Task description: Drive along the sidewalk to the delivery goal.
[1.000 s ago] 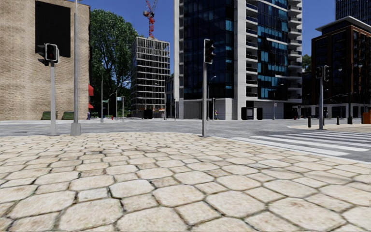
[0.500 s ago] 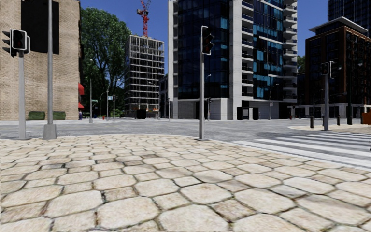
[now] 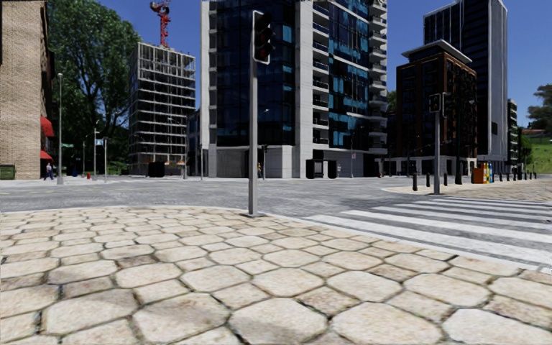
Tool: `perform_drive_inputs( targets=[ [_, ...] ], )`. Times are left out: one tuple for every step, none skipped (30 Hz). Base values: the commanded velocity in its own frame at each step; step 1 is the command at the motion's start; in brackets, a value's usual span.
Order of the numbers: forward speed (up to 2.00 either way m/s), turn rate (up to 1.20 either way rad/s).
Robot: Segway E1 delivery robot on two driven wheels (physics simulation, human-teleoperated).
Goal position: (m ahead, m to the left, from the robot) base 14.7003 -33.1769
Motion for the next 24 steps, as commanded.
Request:
perform_drive_inputs(
  targets=[
    [2.0, -0.56],
    [2.0, -0.56],
    [2.0, -0.56],
    [2.0, -0.56],
    [2.0, -0.56],
    [2.0, -0.56],
    [2.0, -0.56],
    [2.0, -0.56],
    [2.0, -0.56],
    [2.0, -0.56],
    [2.0, -0.56],
    [2.0, -0.56],
    [2.0, -0.56],
    [2.0, -0.56],
    [2.0, -0.56],
    [2.0, -0.56],
    [2.0, -0.56],
    [2.0, -0.56],
    [2.0, -0.56],
    [2.0, -0.56],
    [2.0, -0.56],
    [2.0, -0.56],
    [2.0, -0.56],
    [2.0, -0.56]
  ],
)
